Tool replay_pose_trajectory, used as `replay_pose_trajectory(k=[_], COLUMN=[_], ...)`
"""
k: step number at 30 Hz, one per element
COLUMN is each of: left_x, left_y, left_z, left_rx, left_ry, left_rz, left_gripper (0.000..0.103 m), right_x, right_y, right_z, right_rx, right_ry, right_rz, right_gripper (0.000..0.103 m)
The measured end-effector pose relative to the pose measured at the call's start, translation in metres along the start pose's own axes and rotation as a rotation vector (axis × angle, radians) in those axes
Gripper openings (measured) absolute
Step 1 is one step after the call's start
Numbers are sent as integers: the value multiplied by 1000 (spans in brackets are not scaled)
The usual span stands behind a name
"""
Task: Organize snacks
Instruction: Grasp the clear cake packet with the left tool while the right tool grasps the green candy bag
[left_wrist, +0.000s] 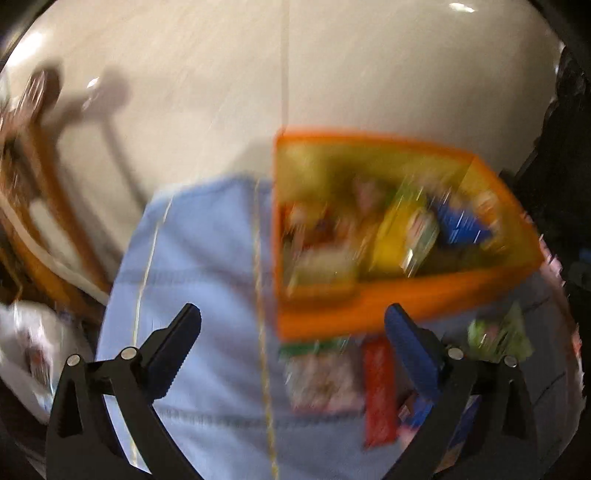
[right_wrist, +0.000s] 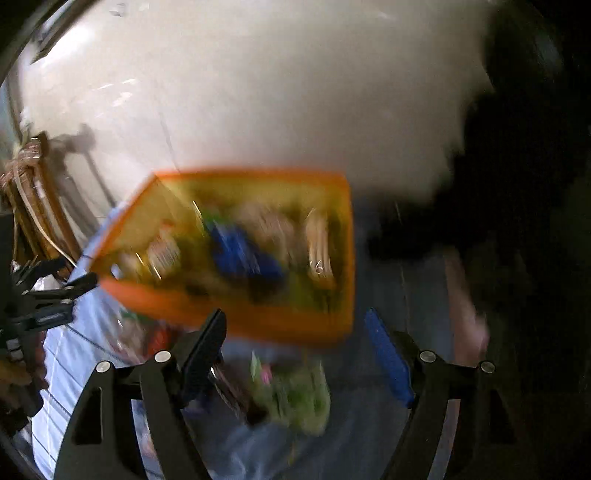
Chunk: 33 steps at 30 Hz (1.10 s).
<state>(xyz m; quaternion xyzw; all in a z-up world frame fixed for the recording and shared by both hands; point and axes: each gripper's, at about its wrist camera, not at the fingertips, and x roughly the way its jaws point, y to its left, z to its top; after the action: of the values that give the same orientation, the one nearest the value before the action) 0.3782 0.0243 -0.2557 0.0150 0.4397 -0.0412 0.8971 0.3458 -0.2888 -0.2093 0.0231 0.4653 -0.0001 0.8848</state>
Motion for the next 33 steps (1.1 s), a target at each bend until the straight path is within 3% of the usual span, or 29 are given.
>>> replay_pose_trajectory(k=[4,9,17,21,28,31,33], left_x=[19,33,53,60,80,83,87], left_y=[8,-1,-2,-13,-25,-22,-21], left_z=[-42,-55,-47,-46,-46,-51,-62], left_rx=[-1,63,66,99,147,121,115], left_ry=[77,97,112,101,91,90,119], left_rz=[40,97,125,132,149,125,63], left_gripper=[97,97,97,97,99,99,99], right_x=[33,40,59,82,127,131,133], right_y=[-15,-20,3,17,42,43,41], right_z=[-54,-75,-50,-36,-36,-42,-47], right_rx=[79,100,11,-38,-159,-163,-162], right_ry=[123,155,144,164,234,242,253], right_rz=[-22,-36,-48,-41,-108,-119,-127], right_gripper=[78,78,78,78,81,89,92])
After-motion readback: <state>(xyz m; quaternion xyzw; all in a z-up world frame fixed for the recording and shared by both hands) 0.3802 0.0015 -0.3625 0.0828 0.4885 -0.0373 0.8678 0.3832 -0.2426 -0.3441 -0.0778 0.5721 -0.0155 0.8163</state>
